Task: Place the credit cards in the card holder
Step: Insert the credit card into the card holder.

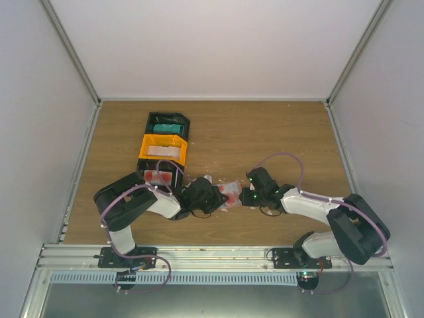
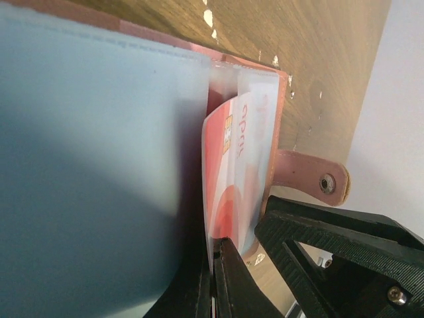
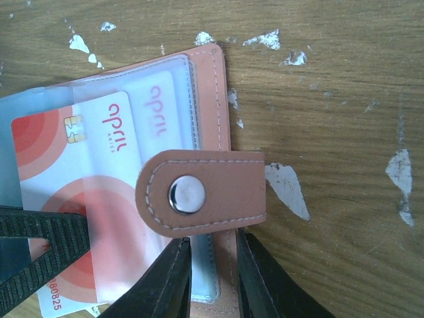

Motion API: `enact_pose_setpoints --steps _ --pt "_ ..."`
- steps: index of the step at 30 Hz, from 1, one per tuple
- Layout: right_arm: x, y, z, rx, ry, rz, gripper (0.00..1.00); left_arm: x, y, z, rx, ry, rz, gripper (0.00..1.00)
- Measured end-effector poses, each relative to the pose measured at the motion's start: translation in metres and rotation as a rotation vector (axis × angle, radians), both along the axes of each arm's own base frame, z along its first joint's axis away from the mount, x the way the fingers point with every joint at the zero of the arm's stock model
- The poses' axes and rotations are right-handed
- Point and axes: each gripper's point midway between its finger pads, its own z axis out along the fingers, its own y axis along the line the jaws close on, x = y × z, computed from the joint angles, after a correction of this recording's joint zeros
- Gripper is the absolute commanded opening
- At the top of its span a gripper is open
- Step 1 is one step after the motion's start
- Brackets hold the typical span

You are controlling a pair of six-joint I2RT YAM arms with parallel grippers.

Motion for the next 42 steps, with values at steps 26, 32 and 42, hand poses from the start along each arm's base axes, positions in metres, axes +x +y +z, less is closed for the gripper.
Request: enact_pose_setpoints --steps 26,32,42 --pt "0.002 0.013 -0.002 0.044 0.004 0.038 0.21 -0.004 0.017 0.0 0.02 -0.013 0.094 0.0" --pt "0.002 0.014 -0.002 0.042 0.0 0.05 0.21 -0.003 0.017 -0.001 0.02 -0.018 0.094 0.0" --pt "0.003 0.017 -0.002 0.049 -0.006 0.06 0.21 0.003 0.008 0.0 0.016 -0.039 0.083 0.0"
